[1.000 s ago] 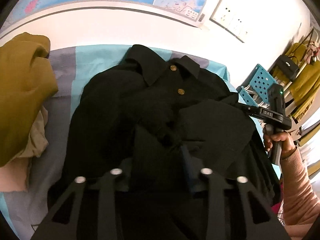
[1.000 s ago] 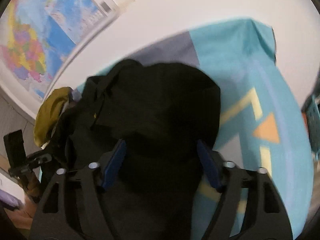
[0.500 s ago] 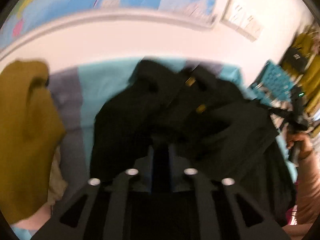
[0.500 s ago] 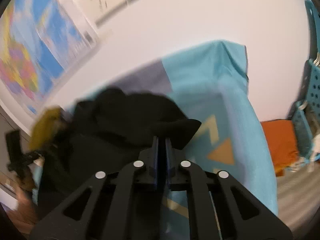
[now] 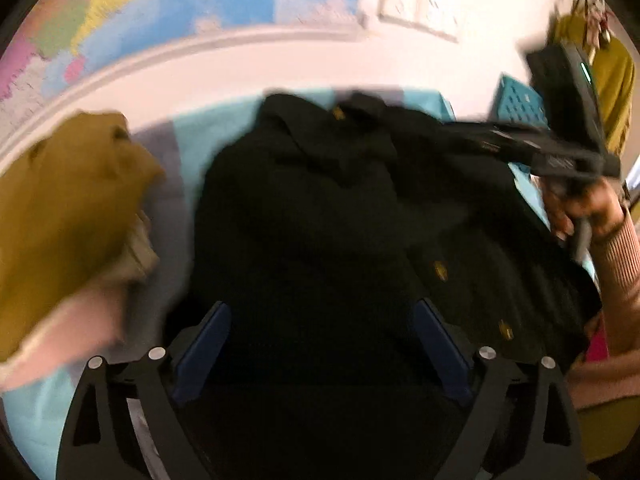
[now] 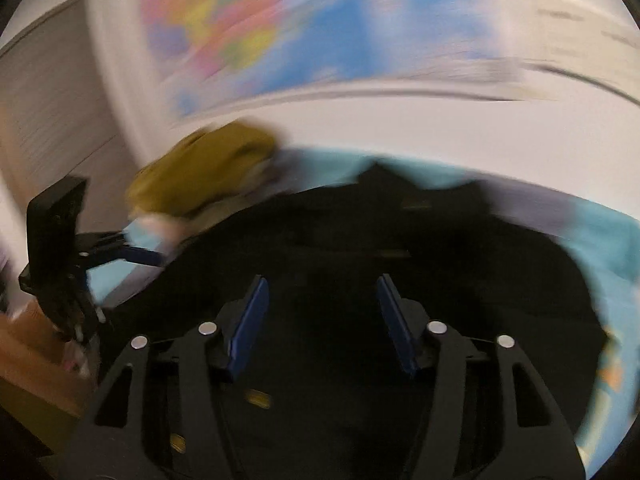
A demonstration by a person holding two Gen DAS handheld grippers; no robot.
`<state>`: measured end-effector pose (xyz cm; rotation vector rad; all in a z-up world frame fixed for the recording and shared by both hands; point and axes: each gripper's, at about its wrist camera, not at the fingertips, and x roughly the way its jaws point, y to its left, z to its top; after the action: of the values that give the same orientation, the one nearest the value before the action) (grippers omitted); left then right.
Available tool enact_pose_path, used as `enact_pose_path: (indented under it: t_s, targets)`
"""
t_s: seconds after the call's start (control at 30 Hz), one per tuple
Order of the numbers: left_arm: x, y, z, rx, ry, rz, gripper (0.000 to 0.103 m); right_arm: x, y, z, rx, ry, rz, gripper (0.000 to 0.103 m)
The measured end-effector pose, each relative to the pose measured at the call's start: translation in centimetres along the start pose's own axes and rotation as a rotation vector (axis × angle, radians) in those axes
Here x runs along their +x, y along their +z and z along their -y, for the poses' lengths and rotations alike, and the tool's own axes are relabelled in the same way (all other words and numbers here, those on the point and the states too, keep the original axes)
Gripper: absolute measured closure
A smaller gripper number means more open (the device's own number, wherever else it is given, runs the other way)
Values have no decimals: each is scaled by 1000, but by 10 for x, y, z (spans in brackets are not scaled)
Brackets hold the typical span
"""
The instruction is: Fold large clothes
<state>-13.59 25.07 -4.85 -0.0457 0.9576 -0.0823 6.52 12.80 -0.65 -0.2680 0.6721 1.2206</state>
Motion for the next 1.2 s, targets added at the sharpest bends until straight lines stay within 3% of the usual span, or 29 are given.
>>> enact_pose_path:
  t_s: [0.17, 0.27, 0.33, 0.43, 0.47, 0.6, 0.67, 0.73, 0.8, 0.87, 0.9, 1.07, 1.17, 1.2]
  targets:
    - [16, -20, 3, -15, 15, -95, 16, 71, 5, -15, -17, 59, -136, 53]
    - [10, -32, -8, -56, -17, -95, 41, 76, 4, -14, 30, 79, -145, 51]
    - [-1, -37, -18, -89, -28, -65, 70, 58, 3, -17, 42, 119, -118, 51]
    - [-17, -37, -32, -141, -64, -27, 92, 25, -4, -36, 23, 204, -77, 51]
    - [-21, -35, -35, -153, -70, -14, 93, 14, -7, -43, 19, 255, -65, 51]
    - [-43, -17, -56, -185, -44, 62, 96, -8, -23, -100, -84, 400, -83, 48]
    - [-49, -9, -64, -191, -50, 83, 96, -1, -33, -128, -123, 448, -122, 37]
    - [-52, -5, -63, -175, -24, 89, 96, 15, -41, -153, -167, 468, -173, 35]
    - [-55, -6, -60, -162, -31, 91, 96, 33, -49, -174, -223, 439, -209, 45]
    - [-54, -5, -59, -152, -15, 79, 96, 45, -48, -184, -248, 411, -211, 89]
    - [-54, -6, -59, -149, -19, 74, 96, 43, -40, -186, -237, 433, -191, 96]
    - [-85, 11, -76, -178, -29, 146, 90, 2, 16, -172, -143, 599, -25, 100]
    - [-115, 27, -86, -194, 3, 242, 78, -21, 56, -149, -72, 640, 67, 100]
    - [-123, 31, -89, -200, 0, 268, 67, -27, 69, -138, -31, 658, 89, 100]
